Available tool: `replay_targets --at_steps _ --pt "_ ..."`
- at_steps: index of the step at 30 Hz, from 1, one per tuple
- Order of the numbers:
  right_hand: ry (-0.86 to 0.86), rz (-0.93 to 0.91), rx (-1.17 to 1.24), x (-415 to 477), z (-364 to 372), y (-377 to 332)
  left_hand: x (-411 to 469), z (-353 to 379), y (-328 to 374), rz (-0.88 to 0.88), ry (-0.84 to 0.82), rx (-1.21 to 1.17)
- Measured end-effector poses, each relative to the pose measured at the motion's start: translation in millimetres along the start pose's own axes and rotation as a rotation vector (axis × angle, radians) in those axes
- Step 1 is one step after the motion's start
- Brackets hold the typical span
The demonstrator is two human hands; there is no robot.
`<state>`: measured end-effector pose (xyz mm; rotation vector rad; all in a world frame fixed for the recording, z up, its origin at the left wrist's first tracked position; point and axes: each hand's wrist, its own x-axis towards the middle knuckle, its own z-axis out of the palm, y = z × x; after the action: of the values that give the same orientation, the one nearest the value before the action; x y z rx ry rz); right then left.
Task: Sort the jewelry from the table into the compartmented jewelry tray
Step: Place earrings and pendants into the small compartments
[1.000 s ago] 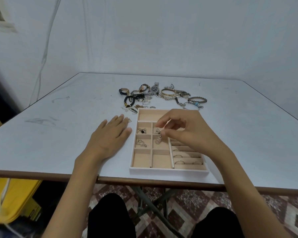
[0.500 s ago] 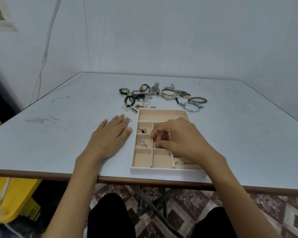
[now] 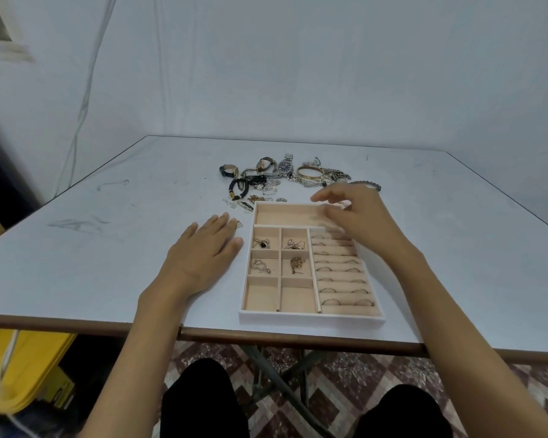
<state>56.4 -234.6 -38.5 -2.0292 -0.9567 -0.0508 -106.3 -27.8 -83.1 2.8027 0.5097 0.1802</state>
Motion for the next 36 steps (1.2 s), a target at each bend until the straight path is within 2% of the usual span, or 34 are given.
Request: replay_targets --at_steps 8,17,20,23,26,36 --pt "-0.1 0.114 -0.134 44.5 -3.6 26.7 6.5 -4.1 -1.7 -0.026 0.055 -0.031" --pt "-0.148 0.095 -0.179 86.0 17.7 5.5 56.2 -28.8 15.1 -0.196 0.308 0.011" --pt "-0.214 0.065 -0.22 99.3 31.8 -2.3 81.9 -24.1 19.9 -0.146 0.367 0.002" --pt "-0.317 0.049 -0.249 106.4 42.2 -5.7 106.9 -13.7 17.9 -0.048 0.298 0.123" --pt "-0.386 0.038 -0.293 111.9 48.2 -2.9 121.8 -7.6 13.2 -0.044 0.253 0.161" --pt "-0.384 0.011 -0.488 123.7 66.1 -7.6 127.5 -2.9 1.3 0.013 0.396 0.017"
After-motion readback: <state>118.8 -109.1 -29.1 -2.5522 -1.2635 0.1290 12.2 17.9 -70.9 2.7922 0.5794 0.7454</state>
